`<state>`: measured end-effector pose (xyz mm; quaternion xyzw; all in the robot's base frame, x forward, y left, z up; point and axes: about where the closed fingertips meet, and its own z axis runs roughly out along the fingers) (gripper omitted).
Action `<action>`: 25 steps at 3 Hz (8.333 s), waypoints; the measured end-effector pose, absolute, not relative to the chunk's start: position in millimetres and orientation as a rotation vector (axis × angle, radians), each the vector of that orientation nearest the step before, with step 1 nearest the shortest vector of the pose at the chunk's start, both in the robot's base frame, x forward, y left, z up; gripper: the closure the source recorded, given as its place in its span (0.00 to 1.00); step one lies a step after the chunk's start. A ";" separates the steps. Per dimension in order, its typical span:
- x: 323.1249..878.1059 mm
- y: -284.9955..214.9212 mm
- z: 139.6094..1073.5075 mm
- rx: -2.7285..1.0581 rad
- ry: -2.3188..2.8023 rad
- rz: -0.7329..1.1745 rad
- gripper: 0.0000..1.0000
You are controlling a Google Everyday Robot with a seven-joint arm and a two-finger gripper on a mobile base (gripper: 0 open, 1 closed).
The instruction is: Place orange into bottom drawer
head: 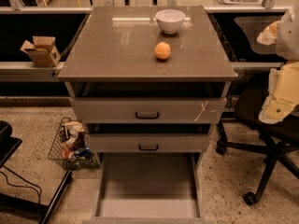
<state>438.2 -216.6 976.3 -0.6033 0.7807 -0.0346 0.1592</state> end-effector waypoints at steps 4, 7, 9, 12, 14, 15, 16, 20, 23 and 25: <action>543.7 -200.6 924.1 -1.290 2.008 0.265 0.00; 656.2 -159.8 916.0 -0.955 1.771 0.452 0.00; 726.8 -104.0 885.2 -0.953 1.743 0.553 0.00; 788.0 -46.1 841.1 -0.954 1.711 0.651 0.14; 793.2 -45.3 823.5 -0.966 1.708 0.655 0.60; 793.2 -45.3 823.5 -0.966 1.708 0.656 0.84; 793.2 -45.3 823.5 -0.966 1.708 0.656 1.00; 684.0 -82.7 898.6 -1.071 1.596 0.608 1.00; 526.1 -120.4 865.8 -1.173 1.763 0.631 1.00; 506.2 -117.2 830.6 -1.174 1.835 0.665 1.00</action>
Offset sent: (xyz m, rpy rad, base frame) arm 0.0448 0.0063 -0.0344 0.2009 -0.0585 -0.0277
